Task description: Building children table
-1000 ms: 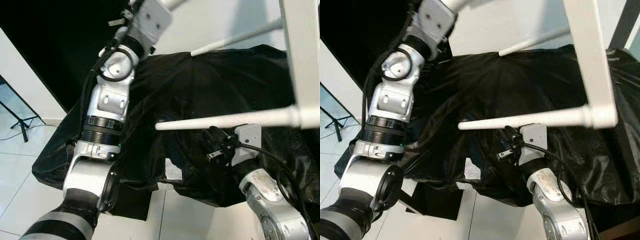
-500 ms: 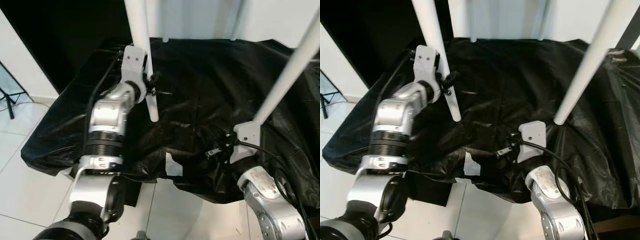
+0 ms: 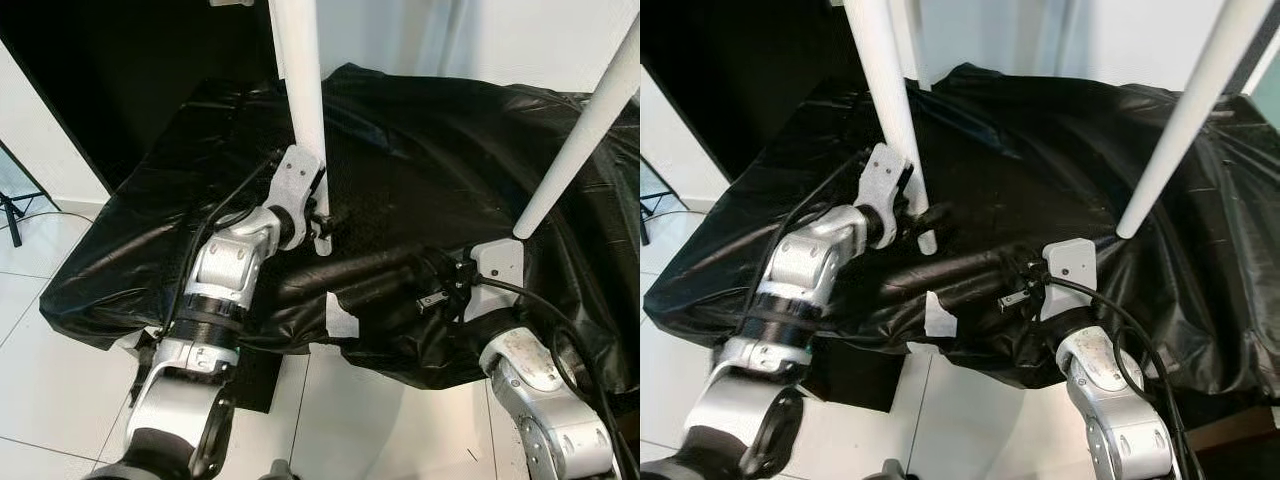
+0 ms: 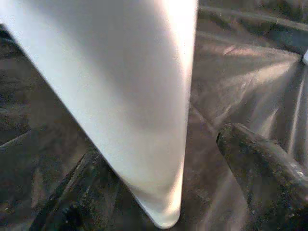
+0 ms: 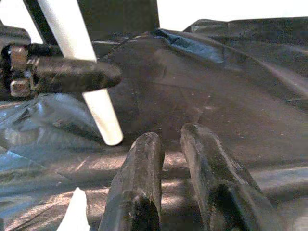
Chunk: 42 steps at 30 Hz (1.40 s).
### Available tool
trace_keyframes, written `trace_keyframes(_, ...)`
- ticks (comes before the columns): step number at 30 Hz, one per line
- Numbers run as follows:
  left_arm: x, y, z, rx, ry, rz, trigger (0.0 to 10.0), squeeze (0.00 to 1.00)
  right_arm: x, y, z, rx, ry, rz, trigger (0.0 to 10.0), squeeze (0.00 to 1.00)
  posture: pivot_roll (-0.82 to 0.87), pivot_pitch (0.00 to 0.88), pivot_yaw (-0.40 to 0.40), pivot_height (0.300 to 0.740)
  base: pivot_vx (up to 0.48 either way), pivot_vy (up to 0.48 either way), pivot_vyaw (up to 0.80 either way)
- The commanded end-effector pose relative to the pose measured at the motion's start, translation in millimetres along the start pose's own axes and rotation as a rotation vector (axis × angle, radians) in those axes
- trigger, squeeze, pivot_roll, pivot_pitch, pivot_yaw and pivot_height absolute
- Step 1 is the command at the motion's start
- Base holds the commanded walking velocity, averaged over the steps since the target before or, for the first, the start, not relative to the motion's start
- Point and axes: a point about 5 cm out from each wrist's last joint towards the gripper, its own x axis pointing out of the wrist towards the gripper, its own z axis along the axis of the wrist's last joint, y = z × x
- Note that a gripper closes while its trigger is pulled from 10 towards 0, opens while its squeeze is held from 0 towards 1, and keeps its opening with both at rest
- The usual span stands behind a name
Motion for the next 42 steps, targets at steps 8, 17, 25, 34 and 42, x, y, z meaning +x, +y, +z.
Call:
trace_keyframes(8,-2.2,-25.8,-21,0.086,-0.201,0.009,10.0,0.0,2.2,-1.8,-2,-0.024,0.008,-0.004,10.0,0.0,-0.07,0.04,0.025,0.74,0.0,0.0,0.0)
trace_keyframes(17,-3.2,-16.7,-36,0.157,-0.286,0.235,10.0,0.0,5.2,-8.4,-14,-0.052,0.043,-0.059,10.0,0.0,-0.07,0.037,0.014,0.74,0.0,0.0,0.0)
trace_keyframes(25,8.9,-0.4,-42,0.138,-0.215,0.395,10.0,0.0,7.0,-6.7,-10,-0.054,0.024,-0.058,10.0,0.0,-0.08,0.038,0.014,0.74,0.0,0.0,0.0)
trace_keyframes(34,19.2,5.0,-43,0.109,-0.176,0.468,10.0,0.0,6.5,-2.6,-10,-0.055,0.021,-0.054,10.0,0.0,-0.08,0.041,0.018,0.74,0.0,0.0,0.0)
trace_keyframes(42,30.7,-3.4,-33,0.085,-0.209,0.45,1.1,0.0,6.2,-1.0,-10,-0.055,0.023,-0.054,10.0,0.0,-0.09,0.054,0.014,0.74,0.0,0.0,0.0)
